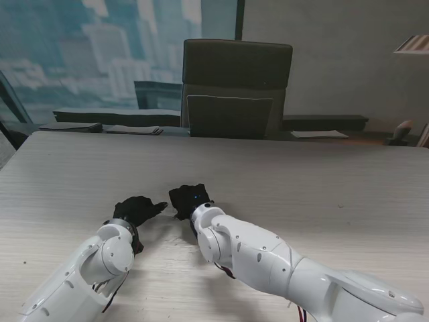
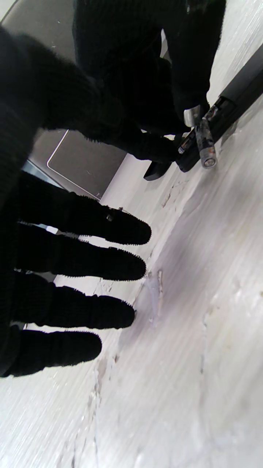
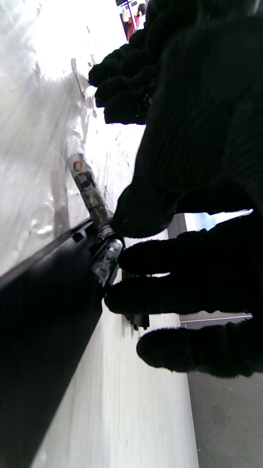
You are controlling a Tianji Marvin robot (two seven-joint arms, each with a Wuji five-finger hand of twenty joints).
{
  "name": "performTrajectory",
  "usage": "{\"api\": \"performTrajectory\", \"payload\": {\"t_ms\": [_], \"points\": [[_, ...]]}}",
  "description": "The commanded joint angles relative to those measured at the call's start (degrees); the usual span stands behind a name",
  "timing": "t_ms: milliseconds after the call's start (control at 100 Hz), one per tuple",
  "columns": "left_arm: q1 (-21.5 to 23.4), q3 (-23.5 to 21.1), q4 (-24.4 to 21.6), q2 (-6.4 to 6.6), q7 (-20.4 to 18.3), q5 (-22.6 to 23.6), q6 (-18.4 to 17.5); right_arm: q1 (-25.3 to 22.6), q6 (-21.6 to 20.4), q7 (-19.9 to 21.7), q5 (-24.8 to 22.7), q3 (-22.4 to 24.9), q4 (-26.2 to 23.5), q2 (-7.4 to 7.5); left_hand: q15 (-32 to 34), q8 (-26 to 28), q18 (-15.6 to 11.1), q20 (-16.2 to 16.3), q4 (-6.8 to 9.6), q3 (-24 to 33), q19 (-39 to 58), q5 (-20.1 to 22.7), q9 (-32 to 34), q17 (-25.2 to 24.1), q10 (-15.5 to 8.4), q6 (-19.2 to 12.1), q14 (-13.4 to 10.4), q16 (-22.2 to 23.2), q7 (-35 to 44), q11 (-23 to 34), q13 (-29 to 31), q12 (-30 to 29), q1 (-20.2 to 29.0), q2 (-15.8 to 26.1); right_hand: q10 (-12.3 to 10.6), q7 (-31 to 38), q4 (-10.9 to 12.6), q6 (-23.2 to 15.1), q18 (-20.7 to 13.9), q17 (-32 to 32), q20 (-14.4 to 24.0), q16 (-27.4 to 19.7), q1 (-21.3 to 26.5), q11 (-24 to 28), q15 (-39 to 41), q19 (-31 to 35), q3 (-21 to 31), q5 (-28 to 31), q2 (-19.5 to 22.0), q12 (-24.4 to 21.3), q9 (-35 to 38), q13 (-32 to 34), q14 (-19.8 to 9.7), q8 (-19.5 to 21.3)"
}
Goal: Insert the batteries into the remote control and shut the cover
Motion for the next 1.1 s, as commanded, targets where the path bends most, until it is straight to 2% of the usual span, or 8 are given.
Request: {"api": "performTrajectory", "payload": {"t_ms": [0,200,300,320,420,650,790,1090], "points": [[0.78,0.58,1.05,-0.13,-1.70,-0.45,0.62,-0.41,-0.21,1.03,0.27,-0.05,-0.22,-0.01,-5.72,-0.53,-0.78,-0.99,0.52,-0.76,-0.66,-0.52,-0.66,-1.13,0.84,0.17,1.91,-3.62,-0.28,-0.49,-0.10,-0.80,0.46,1.58,-1.81,-0.63,0.01,0.13,1.41,0.33,-0.28,-0.80,2.73,-0.55,-0.02,-0.53,2.82,0.54,-0.87,-0.90,1.11,1.51,-1.51,0.03],[0.52,1.00,1.23,0.18,-2.33,0.72,0.26,-0.33,-0.14,1.22,0.36,-0.10,-0.08,-0.02,-5.79,-0.38,-0.80,-0.99,1.03,1.05,-0.62,-1.02,-0.75,-0.97,0.26,-0.10,1.54,-3.69,-0.07,-0.43,0.06,-0.79,1.96,-1.33,-1.80,-0.75,-0.05,0.19,1.33,0.66,-0.34,-1.09,2.65,-0.61,0.11,-0.64,2.57,0.57,-0.66,-0.79,1.15,1.61,-1.61,0.05],[0.31,1.50,1.23,0.53,-2.84,2.59,0.24,-0.32,-0.15,1.22,0.36,-0.10,-0.04,-0.02,-5.96,-0.18,-0.85,-0.96,0.64,5.92,-0.60,-1.93,-1.42,-0.84,-0.43,-0.44,0.93,-3.82,0.14,-0.57,0.13,-0.89,0.89,-4.25,-1.85,-0.80,-0.05,0.23,1.47,0.84,-0.36,-1.17,2.61,-0.62,0.17,-0.69,2.49,0.59,-0.74,-0.76,1.16,1.61,-1.62,0.02],[0.27,1.61,1.22,0.61,-2.96,3.06,0.26,-0.32,-0.17,1.23,0.36,-0.10,-0.03,-0.01,-6.16,-0.07,-0.85,-0.95,-0.44,9.10,-0.60,-2.29,-1.65,-0.84,-0.56,-0.48,0.77,-3.91,0.23,-0.61,0.14,-0.94,-0.37,-5.27,-1.84,-0.80,-0.04,0.24,1.48,0.84,-0.37,-1.19,2.63,-0.65,0.14,-0.70,2.51,0.59,-0.74,-0.77,1.14,1.54,-1.63,0.02],[0.07,2.22,1.07,1.10,-3.78,5.66,0.44,-0.29,-0.25,1.28,0.44,-0.12,0.05,-0.04,-6.65,0.08,-1.01,-1.03,-2.00,13.15,-0.75,-4.38,-3.26,-0.58,-1.30,-0.44,-0.15,-4.09,0.06,-1.00,0.01,-1.03,-0.81,-8.26,-1.82,-0.79,-0.03,0.15,1.49,0.86,-0.38,-1.24,2.57,-0.65,0.22,-0.73,2.48,0.61,-0.70,-0.74,1.15,1.57,-1.60,0.04],[-0.57,3.66,0.46,2.41,-7.08,11.19,0.35,-0.24,-0.47,1.60,0.67,-0.15,0.06,-0.03,-8.33,0.30,-2.45,-1.17,-3.90,18.40,-1.54,-13.82,-12.74,-0.85,-2.70,0.01,-2.88,-3.94,-1.08,-2.49,-3.54,-0.91,-1.53,-13.91,-1.79,-0.79,0.00,0.23,1.49,0.86,-0.38,-1.35,2.49,-0.71,0.28,-0.75,2.50,0.61,-0.66,-0.72,1.12,1.53,-1.64,0.05],[-0.73,4.13,0.58,2.46,-7.03,11.34,-0.72,-0.20,-0.52,1.53,0.75,-0.18,0.33,-0.14,-8.81,1.56,-2.68,-0.73,-4.21,18.69,-1.63,-14.37,-13.72,-1.34,-2.57,-0.53,-3.02,-3.77,1.37,-2.68,-4.56,-0.84,-2.10,-14.15,-1.88,-0.79,0.00,0.15,1.49,0.86,-0.38,-1.37,2.45,-0.73,0.31,-0.75,2.51,0.55,-0.64,-0.71,1.08,1.51,-1.65,0.06],[-0.93,6.62,2.11,2.14,-2.60,14.74,-2.15,-0.07,-0.65,1.60,1.11,-0.25,0.84,-0.41,-10.37,3.98,-2.51,-1.09,-4.10,20.65,-4.31,-9.76,-14.49,-3.25,-2.64,-2.74,-3.65,-3.96,6.80,-1.96,-7.15,0.03,-2.56,-14.49,-1.81,-0.74,0.00,0.18,1.49,0.86,-0.37,-1.44,2.44,-0.74,0.32,-0.75,2.55,0.62,-0.67,-0.69,1.12,1.45,-1.63,0.08]]}}
